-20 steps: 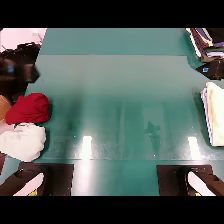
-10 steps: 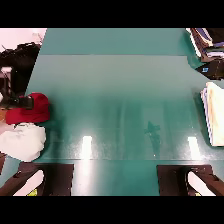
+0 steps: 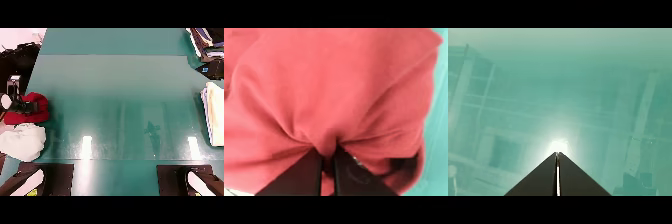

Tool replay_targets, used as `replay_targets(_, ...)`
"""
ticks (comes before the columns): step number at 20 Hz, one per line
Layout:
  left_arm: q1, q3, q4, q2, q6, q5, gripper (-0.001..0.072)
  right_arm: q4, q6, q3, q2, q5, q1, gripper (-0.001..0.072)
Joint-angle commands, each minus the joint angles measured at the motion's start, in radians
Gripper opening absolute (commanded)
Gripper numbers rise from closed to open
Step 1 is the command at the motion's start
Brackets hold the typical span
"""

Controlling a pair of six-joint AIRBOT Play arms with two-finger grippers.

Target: Fold the shirts.

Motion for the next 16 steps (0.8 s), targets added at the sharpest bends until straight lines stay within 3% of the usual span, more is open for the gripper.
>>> replay_targets(1,0.001,0.126,-0.01,-0.004,0.002,-0.146,0.0028,0.002,0.001,0.001,0.0,0.0,0.001,0.0023)
replay_targets(4,0.001,0.396,-0.052,-0.004,0.005,-0.312,0.0028,0.008,0.001,0.002,0.006,-0.039,0.001,0.0023)
replay_targets(8,-0.026,0.855,-0.316,-0.004,0.082,-0.471,0.0027,0.008,0.001,0.002,0.061,-0.178,0.001,0.0022)
replay_targets(11,-0.204,1.094,-0.323,-0.004,0.081,-0.47,0.0026,0.006,0.001,0.002,0.104,-0.254,0.001,0.0023)
replay_targets(16,-0.615,1.13,-0.313,-0.06,0.079,-0.44,0.0026,0.007,0.001,0.002,0.127,-0.288,0.001,0.0023)
